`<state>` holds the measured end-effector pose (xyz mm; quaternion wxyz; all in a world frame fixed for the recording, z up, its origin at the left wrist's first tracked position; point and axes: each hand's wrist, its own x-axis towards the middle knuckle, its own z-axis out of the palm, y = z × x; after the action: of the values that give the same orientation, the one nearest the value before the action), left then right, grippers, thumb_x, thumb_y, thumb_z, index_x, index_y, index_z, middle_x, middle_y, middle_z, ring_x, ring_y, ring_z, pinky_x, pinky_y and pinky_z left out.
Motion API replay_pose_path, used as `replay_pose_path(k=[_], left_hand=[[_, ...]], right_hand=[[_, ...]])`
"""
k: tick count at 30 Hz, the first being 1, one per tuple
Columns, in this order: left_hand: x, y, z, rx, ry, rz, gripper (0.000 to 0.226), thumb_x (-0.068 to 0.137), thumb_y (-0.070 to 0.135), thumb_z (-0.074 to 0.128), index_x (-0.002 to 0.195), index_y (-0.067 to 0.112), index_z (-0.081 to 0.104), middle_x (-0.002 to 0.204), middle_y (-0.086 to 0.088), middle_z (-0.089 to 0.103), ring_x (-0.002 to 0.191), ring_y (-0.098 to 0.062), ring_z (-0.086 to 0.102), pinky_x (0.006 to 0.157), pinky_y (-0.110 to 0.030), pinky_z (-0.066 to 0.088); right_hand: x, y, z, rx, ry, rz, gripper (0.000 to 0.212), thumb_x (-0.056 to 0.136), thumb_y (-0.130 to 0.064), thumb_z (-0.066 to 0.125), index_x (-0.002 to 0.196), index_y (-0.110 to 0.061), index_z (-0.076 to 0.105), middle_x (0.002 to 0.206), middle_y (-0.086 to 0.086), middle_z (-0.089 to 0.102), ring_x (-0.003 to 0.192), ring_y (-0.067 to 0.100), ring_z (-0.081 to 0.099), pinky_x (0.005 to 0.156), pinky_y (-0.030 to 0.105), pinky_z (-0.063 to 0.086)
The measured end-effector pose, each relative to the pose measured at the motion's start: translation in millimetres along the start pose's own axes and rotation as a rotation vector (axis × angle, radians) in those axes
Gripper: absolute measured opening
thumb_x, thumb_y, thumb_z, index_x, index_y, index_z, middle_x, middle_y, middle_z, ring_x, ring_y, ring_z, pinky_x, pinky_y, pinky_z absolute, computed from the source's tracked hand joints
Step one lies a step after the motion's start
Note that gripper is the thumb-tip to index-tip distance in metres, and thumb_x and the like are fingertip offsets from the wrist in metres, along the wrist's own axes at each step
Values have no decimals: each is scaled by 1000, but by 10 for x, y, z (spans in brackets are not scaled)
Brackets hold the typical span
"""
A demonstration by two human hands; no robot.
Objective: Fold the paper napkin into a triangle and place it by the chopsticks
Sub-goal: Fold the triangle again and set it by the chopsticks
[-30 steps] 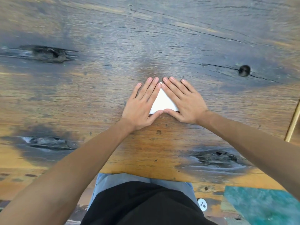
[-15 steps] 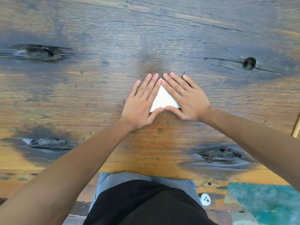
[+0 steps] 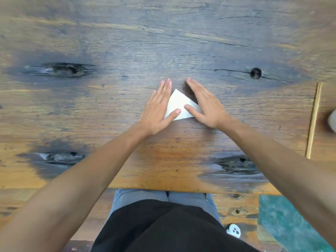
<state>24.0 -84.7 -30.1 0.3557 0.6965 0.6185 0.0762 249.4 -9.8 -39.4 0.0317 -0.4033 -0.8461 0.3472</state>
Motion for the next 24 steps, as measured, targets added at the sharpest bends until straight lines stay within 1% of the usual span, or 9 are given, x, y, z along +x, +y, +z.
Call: replay_pose_path(k=[2, 4, 6, 9, 12, 14, 18, 21, 24], left_hand=[[-19, 41, -145, -94, 102, -76, 72, 105, 41, 42, 163, 6, 16, 171, -13, 20, 160, -26, 11, 131, -41, 11], [-46, 67, -234, -98, 192, -165, 55, 102, 23, 48, 154, 8, 38, 157, -13, 45, 148, -31, 36, 123, -49, 31], [-90, 110, -274, -105, 191, -255, 43, 100, 16, 51, 142, 9, 52, 140, -12, 58, 131, -31, 50, 108, -48, 43], [-134, 183, -264, -183, 228, -411, 26, 103, 28, 53, 115, 10, 67, 107, -8, 73, 102, -31, 66, 91, -45, 51], [-151, 181, -259, -346, 273, -586, 55, 107, 40, 43, 72, 7, 70, 62, -7, 71, 72, -32, 70, 76, -41, 55], [-144, 165, -242, -319, 258, -615, 66, 107, 40, 42, 55, 4, 60, 48, -5, 56, 64, -35, 64, 65, -39, 48], [-103, 148, -214, -182, 201, -628, 60, 99, 35, 50, 46, 10, 35, 46, -2, 33, 61, -36, 48, 60, -34, 28], [-75, 145, -168, -126, 171, -606, 50, 95, 37, 50, 52, 13, 42, 50, -1, 45, 65, -36, 56, 61, -33, 32], [-33, 129, -127, -101, 155, -520, 22, 94, 32, 53, 78, 20, 61, 76, -3, 69, 78, -31, 63, 66, -35, 41]], right_hand=[[-77, -118, -15, 57, 153, 175, 63, 102, -35, 49, 159, -13, 32, 156, 8, 49, 144, 25, 45, 118, 45, 40], [-128, -242, -24, 82, 210, 342, 61, 98, -27, 55, 156, -17, 38, 145, 5, 59, 134, 26, 52, 109, 43, 46], [-138, -325, -13, 86, 135, 424, 62, 97, -26, 60, 154, -15, 39, 145, 6, 58, 135, 28, 51, 109, 43, 45], [-109, -398, -3, 26, 24, 452, 62, 96, -28, 63, 152, -13, 41, 147, 11, 52, 137, 32, 47, 113, 46, 42], [-55, -443, -11, 12, 26, 463, 60, 97, -28, 62, 151, -14, 41, 146, 11, 52, 137, 31, 47, 112, 46, 43], [-21, -454, -11, -7, 21, 450, 57, 98, -30, 60, 150, -15, 42, 144, 10, 53, 135, 30, 48, 109, 44, 45], [32, -483, 23, -13, 5, 437, 54, 98, -33, 61, 147, -17, 45, 138, 7, 55, 132, 27, 49, 101, 42, 47], [44, -506, 64, -13, 13, 442, 55, 97, -33, 64, 146, -17, 46, 134, 6, 56, 129, 27, 50, 101, 42, 47], [65, -510, 77, 10, 16, 473, 57, 95, -29, 68, 146, -18, 47, 133, 5, 57, 129, 26, 50, 104, 41, 45]])
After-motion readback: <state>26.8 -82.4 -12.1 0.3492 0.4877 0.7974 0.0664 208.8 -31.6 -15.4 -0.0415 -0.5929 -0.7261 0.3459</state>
